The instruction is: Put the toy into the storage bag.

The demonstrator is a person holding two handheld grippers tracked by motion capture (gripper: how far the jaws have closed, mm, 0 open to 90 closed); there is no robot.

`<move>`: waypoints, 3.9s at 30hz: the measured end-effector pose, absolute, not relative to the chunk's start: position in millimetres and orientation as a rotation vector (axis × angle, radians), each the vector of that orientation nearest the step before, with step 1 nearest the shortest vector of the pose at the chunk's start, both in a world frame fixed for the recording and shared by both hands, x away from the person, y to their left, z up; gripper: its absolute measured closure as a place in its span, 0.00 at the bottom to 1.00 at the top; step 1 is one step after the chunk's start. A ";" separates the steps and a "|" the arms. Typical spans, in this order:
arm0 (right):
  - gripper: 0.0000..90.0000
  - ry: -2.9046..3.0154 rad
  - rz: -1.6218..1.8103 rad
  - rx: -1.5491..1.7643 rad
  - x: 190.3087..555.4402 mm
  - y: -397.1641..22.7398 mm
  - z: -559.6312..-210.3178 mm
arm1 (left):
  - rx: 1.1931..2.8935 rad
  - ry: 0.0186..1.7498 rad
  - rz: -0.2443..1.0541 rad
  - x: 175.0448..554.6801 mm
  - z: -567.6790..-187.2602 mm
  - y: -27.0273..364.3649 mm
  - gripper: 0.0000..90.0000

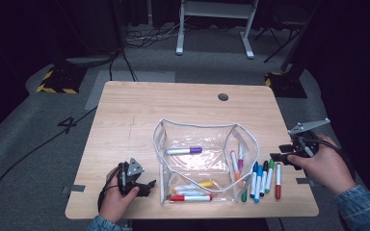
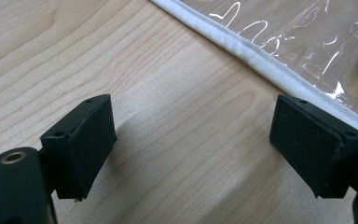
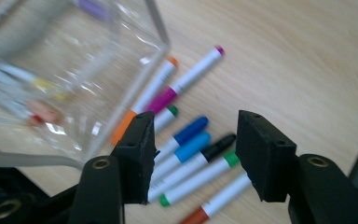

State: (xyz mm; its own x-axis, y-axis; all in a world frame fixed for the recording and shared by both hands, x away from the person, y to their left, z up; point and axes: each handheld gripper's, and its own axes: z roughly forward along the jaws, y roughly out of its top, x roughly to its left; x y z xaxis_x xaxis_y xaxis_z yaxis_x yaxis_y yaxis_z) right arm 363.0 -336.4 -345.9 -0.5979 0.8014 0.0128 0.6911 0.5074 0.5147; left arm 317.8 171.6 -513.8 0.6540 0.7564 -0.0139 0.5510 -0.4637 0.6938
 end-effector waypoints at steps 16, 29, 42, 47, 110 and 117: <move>0.68 2.484 0.459 1.718 369.7 -384.5 -466.4 | 2.186 1.008 0.387 317.7 -514.1 171.5 0.16; 0.86 2.408 0.413 1.732 370.9 -395.6 -437.0 | 2.188 1.007 0.389 317.6 -514.0 171.5 0.16; 0.86 2.540 0.651 1.265 374.9 -322.5 -305.9 | 2.187 1.009 0.388 317.5 -514.0 171.4 0.16; 0.86 2.594 0.703 1.064 377.3 -277.5 -268.4 | 2.185 1.009 0.389 317.6 -514.1 171.3 0.16; 0.59 2.863 0.663 0.482 379.6 -142.8 -295.4 | 2.189 1.003 0.372 318.2 -514.2 171.1 0.16; 0.62 2.729 0.722 0.739 381.9 -214.2 -275.5 | 2.185 1.004 0.375 318.2 -514.5 171.0 0.16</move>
State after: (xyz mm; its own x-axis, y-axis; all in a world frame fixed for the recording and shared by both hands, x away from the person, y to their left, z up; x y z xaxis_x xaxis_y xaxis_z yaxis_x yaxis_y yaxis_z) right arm 381.9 -214.2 -275.5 -0.8485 0.5225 -0.0837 0.4128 0.7525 0.5132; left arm 318.2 171.0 -514.5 0.6589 0.7519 -0.0246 0.5512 -0.4602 0.6960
